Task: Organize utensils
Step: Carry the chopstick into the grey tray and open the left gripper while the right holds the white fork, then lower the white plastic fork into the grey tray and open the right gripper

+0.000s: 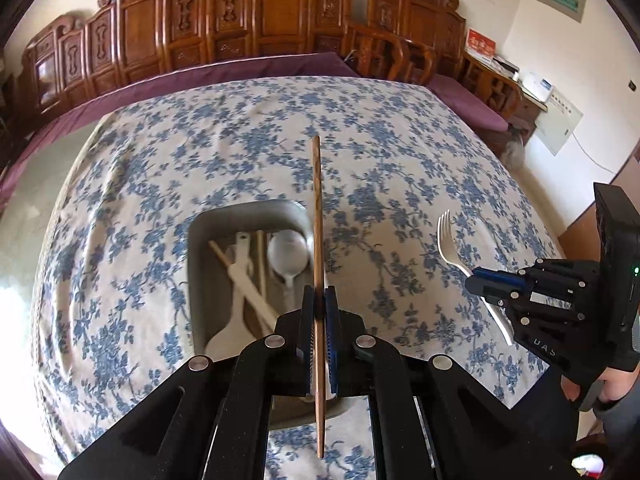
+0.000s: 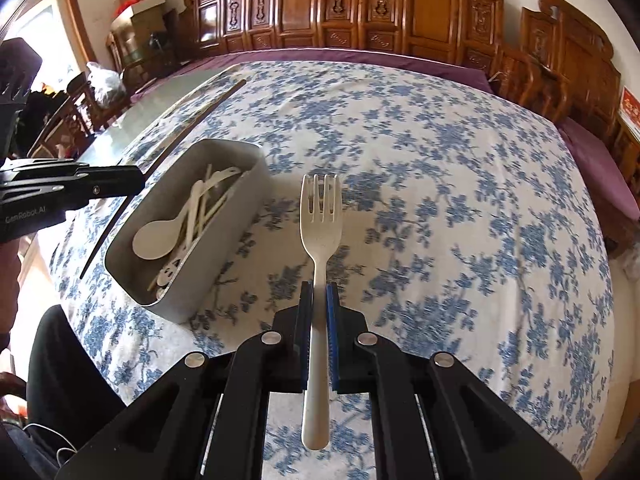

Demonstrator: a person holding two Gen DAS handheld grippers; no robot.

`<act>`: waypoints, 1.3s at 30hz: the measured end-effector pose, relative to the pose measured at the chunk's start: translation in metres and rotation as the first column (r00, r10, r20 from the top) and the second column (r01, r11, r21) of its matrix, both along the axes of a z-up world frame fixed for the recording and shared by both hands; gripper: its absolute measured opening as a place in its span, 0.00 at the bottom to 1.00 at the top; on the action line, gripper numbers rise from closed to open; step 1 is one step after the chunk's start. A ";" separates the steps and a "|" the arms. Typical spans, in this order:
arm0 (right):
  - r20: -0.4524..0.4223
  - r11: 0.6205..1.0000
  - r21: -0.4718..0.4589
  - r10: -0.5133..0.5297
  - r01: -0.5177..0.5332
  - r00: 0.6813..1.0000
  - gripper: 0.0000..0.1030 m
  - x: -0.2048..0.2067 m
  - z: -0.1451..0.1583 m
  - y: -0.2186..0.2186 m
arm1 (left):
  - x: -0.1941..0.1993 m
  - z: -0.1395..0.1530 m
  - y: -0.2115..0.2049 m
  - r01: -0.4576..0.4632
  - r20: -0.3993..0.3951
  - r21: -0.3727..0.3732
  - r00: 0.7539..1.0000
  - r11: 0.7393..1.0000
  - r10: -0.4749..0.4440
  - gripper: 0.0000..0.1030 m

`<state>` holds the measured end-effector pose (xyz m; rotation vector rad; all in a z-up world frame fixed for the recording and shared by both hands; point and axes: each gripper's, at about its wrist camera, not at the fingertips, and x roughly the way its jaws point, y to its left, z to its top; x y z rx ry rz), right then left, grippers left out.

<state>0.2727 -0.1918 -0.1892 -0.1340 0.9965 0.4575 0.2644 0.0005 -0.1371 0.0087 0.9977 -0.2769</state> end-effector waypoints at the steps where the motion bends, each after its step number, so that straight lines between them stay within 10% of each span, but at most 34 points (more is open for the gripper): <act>1: -0.001 1.000 -0.001 0.004 -0.004 1.000 0.08 0.000 0.000 0.002 | 0.000 -0.001 0.004 -0.005 -0.001 0.000 1.000 1.000 0.005 0.04; 39: -0.031 0.998 0.020 0.068 -0.067 0.997 0.08 0.007 -0.005 0.041 | 0.038 -0.074 0.037 -0.010 -0.140 0.022 0.990 1.000 0.013 0.04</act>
